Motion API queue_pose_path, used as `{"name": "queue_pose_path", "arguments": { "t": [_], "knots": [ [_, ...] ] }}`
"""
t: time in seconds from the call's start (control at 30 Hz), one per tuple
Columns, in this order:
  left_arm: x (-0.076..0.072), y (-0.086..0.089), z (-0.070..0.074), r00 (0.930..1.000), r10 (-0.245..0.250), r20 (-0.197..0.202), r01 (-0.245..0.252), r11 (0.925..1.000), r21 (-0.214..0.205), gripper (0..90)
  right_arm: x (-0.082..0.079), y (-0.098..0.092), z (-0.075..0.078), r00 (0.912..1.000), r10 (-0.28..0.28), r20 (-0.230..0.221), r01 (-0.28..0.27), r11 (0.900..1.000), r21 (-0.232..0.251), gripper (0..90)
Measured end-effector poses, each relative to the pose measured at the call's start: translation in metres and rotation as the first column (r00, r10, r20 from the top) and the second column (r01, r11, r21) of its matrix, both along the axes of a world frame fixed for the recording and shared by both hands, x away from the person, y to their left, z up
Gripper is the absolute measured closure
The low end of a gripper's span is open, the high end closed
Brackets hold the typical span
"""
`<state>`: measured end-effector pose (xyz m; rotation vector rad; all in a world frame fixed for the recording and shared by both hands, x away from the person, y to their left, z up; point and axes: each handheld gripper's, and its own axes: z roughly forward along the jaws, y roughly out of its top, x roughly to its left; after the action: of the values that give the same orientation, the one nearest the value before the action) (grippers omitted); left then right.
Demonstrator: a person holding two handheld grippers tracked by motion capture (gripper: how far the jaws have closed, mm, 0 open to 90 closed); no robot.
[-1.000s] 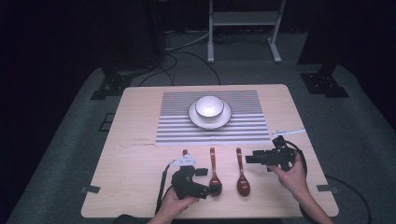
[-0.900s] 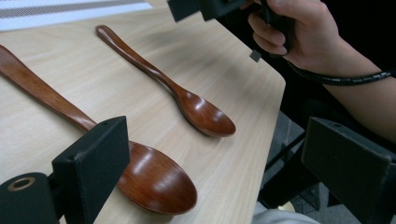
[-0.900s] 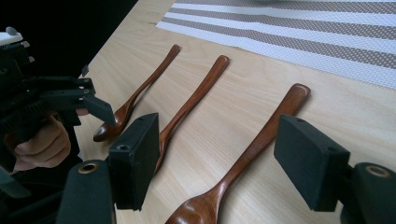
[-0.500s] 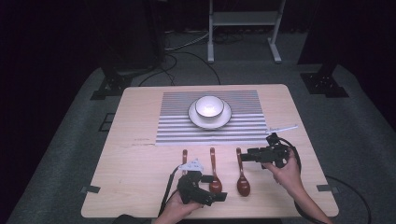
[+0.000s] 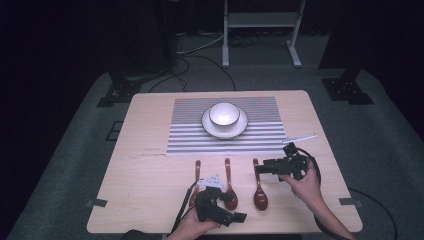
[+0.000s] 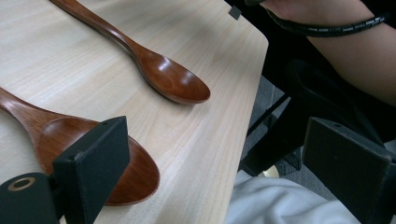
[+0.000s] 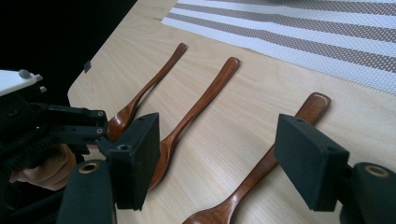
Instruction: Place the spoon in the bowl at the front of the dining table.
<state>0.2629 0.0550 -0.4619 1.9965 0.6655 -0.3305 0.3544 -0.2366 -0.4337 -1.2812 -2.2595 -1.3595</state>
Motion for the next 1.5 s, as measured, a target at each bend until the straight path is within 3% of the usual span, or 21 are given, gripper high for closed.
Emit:
{"name": "queue_pose_path", "arguments": {
  "t": [0.17,0.23,0.27,0.6,1.17,1.5],
  "knots": [
    [0.001,-0.002,-0.004,0.9995,-0.021,-0.024,0.022,0.9995,0.022,6.7,0.001,0.004,0.004,0.9999,0.013,0.004,-0.013,0.9999,-0.004,30.5],
    [0.001,-0.004,-0.007,0.9987,-0.03,-0.04,0.032,0.9982,0.051,6.8,0.001,0.005,0.004,0.9999,0.013,0.004,-0.013,0.9999,-0.003,30.5],
    [0.002,-0.006,-0.012,0.998,-0.034,-0.053,0.039,0.9952,0.09,6.8,0.002,0.006,0.006,0.9998,0.018,0.006,-0.018,0.9998,-0.007,30.5],
    [0.002,-0.006,-0.014,0.9968,-0.036,-0.072,0.041,0.9961,0.078,6.9,0.003,0.01,0.009,0.9996,0.027,0.01,-0.027,0.9995,-0.016,30.4],
    [0.002,-0.006,-0.014,0.9974,-0.035,-0.063,0.04,0.996,0.079,6.9,0.008,0.024,0.011,0.9979,0.065,0.001,-0.064,0.9969,-0.046,30.2],
    [0.002,-0.006,-0.014,0.9973,-0.035,-0.064,0.04,0.9963,0.076,6.9,0.019,0.034,0.008,0.9951,0.083,-0.053,-0.086,0.9946,-0.057,28.2]
  ]
}}
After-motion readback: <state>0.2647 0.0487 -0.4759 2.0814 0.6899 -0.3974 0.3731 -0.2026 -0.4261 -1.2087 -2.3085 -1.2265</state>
